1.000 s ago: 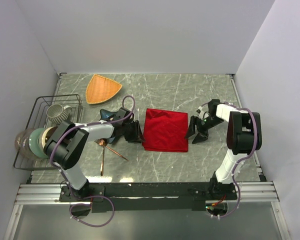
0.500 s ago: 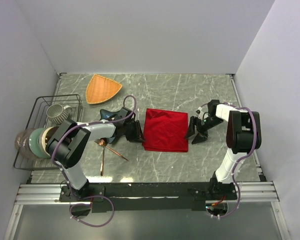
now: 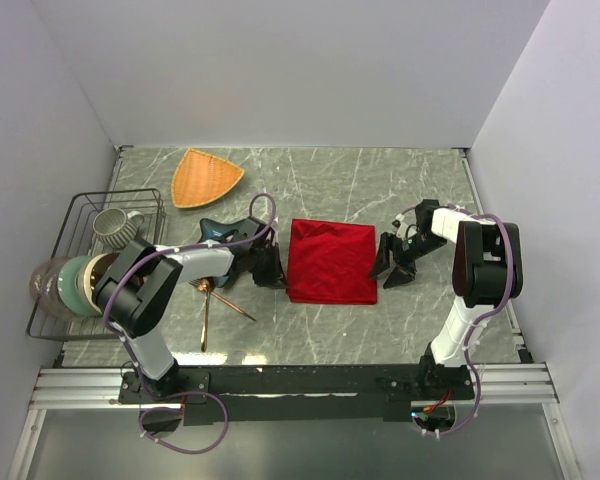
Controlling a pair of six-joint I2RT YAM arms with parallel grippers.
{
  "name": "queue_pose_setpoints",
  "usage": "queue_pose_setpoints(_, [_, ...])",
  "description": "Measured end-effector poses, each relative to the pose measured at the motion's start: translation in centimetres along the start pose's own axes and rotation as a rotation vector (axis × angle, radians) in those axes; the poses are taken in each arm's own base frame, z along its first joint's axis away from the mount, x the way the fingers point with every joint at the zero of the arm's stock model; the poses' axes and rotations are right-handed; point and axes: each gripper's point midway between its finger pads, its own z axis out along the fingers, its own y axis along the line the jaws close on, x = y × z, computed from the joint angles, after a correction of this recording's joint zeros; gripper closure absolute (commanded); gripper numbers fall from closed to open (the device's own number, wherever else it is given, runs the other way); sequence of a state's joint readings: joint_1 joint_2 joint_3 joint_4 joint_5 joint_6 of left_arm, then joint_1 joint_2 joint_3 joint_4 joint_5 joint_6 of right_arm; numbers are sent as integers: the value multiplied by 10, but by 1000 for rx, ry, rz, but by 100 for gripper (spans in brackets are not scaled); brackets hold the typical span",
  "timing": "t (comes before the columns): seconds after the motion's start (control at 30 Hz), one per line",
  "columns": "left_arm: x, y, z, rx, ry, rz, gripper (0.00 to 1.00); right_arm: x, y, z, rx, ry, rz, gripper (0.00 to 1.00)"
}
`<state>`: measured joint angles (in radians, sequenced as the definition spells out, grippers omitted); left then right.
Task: Fold the napkin into a case and place the utensils inside
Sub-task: Smooth out the square-folded napkin at the center of the board.
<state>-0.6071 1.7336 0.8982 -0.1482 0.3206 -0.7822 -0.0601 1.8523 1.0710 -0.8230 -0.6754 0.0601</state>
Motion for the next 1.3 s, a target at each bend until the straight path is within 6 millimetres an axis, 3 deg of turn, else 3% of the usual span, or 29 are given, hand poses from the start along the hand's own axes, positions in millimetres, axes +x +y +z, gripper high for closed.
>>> queue_pose_setpoints(0.63, [15, -24, -13, 60, 33, 35, 99, 2, 3, 3, -32, 18, 23, 33])
queue_pose_setpoints(0.93, [19, -20, -7, 49, 54, 31, 98, 4, 5, 6, -59, 42, 44, 43])
queue_pose_setpoints(1.07, [23, -12, -3, 19, 69, 23, 79, 8, 5, 11, -81, 72, 67, 50])
queue_pose_setpoints(1.13, [24, -7, -2, 2, 75, 23, 63, 9, 5, 12, -86, 82, 75, 52])
queue_pose_setpoints(1.3, [18, -15, -2, 13, 64, 44, 45, 10, 3, 14, -82, 88, 77, 61])
